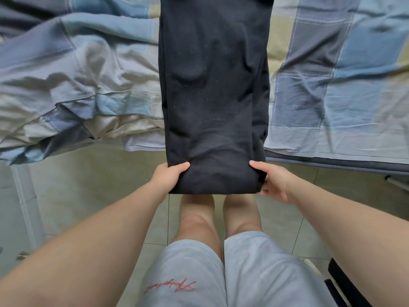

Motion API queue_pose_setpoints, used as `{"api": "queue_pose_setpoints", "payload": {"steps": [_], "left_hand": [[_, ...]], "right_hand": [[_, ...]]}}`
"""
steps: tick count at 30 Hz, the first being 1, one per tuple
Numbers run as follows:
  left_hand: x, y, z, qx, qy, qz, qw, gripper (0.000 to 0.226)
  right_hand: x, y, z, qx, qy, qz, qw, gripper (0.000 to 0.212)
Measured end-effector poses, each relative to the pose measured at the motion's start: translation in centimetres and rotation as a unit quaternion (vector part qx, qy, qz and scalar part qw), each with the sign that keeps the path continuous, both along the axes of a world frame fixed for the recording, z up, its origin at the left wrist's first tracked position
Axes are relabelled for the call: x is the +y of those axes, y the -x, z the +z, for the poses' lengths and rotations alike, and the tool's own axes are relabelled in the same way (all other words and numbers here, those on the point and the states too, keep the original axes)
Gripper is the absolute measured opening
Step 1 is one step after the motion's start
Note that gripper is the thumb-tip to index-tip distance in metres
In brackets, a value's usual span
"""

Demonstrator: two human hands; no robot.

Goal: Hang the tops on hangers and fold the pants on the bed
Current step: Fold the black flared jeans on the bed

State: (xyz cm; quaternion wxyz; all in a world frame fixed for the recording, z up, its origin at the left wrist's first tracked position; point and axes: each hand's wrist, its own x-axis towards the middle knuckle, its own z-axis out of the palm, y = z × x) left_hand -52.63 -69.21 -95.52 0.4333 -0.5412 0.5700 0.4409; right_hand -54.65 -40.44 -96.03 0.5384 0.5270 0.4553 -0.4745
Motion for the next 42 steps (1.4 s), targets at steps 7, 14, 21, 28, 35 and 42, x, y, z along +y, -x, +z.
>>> {"api": "queue_pose_setpoints", "payload": {"steps": [7,14,21,28,35,42], "left_hand": [[0.9,2.4,5.6,0.014,0.026,-0.014,0.999,0.048],[0.9,8.4,10.9,0.120,0.064,-0.026,0.990,0.086],[1.0,15.1,14.4,0.231,0.046,0.079,0.969,0.011],[0.8,24.1,14.9,0.302,-0.011,0.087,0.949,0.023],[0.7,33.1,9.2,0.392,-0.011,0.031,0.919,0.035],[1.2,33.2,-5.0,0.367,0.200,-0.485,0.768,0.087]], "right_hand": [[0.8,3.7,6.1,0.032,-0.006,-0.013,0.999,0.033],[0.3,9.7,11.0,0.089,-0.040,-0.023,0.995,0.014],[-1.1,16.2,14.0,0.250,-0.076,-0.034,0.965,0.017],[-2.4,23.5,14.0,0.302,-0.080,-0.170,0.934,0.037],[-3.9,32.1,8.2,0.366,-0.048,-0.113,0.922,0.031],[-6.3,31.1,-5.1,0.474,-0.089,0.320,0.816,0.066]]}}
